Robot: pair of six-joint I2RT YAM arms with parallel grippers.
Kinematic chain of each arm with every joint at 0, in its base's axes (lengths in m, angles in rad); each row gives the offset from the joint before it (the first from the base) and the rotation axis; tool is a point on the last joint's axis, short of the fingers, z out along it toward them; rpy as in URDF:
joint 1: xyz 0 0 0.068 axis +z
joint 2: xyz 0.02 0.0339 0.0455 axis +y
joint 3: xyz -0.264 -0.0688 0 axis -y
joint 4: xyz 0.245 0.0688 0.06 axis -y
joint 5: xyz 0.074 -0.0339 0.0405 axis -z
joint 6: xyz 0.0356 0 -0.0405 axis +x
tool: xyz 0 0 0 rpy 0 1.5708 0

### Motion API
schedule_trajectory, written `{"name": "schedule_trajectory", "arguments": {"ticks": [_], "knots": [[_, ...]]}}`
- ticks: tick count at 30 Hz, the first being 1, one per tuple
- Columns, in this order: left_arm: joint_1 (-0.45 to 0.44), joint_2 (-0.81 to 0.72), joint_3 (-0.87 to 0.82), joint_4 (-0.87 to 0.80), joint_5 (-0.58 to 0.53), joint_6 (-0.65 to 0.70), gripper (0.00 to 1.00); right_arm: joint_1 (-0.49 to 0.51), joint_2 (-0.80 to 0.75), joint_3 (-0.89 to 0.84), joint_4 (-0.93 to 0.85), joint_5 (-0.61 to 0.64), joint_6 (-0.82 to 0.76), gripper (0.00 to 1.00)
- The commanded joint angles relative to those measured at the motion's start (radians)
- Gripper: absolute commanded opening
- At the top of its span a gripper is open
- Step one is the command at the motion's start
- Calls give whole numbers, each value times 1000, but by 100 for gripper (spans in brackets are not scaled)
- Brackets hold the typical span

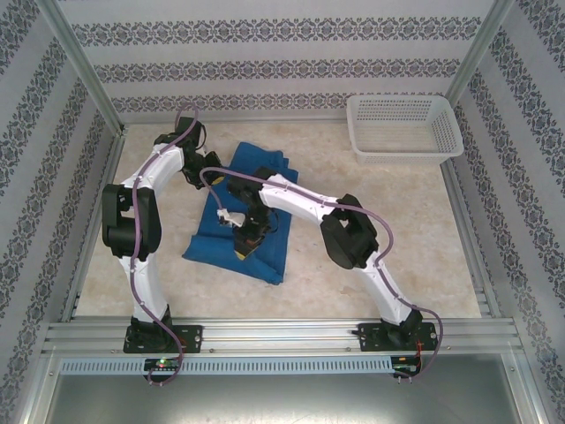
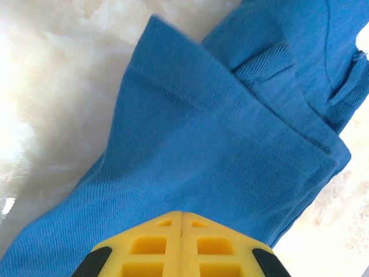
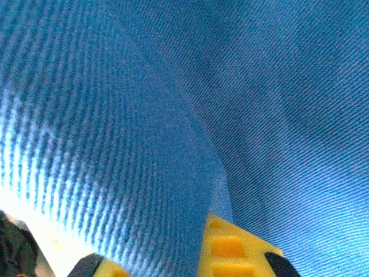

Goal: Roll up the long pants

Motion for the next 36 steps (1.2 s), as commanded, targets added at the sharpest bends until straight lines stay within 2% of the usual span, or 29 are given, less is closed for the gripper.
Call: {"name": "schedule_trajectory", "arguments": {"ticks": [1,2,3,6,10,13,19,24,27,29,32,36], "knots": [[10,1,7,-23,12,0,0,-7,48,40,-31,-56,-33,22],[10,-1,8,-25,10,0,0,-8,50,36,-21,-37,-25,35],[10,-4,11,-28,8,1,0,-8,46,29,-5,-11,-16,45],[14,-3,20,-36,5,5,0,-18,-10,4,51,75,19,55],[15,-3,25,-34,6,1,0,-17,-119,20,54,299,53,55],[16,0,27,-31,9,-2,0,20,-207,-1,35,408,68,55],[17,-1,15,-22,11,-10,0,164,-363,-168,97,565,140,56],[20,-11,9,-29,5,-5,0,280,-464,-332,206,615,237,55],[22,-16,6,-21,3,-12,0,336,-467,-419,261,666,285,56],[21,-17,4,-20,6,-17,0,386,-444,-445,276,721,289,62],[21,-24,-2,-20,2,-17,0,447,-386,-434,258,807,288,65],[22,-33,-13,-21,-4,-16,0,494,-329,-402,260,827,299,65]]}}
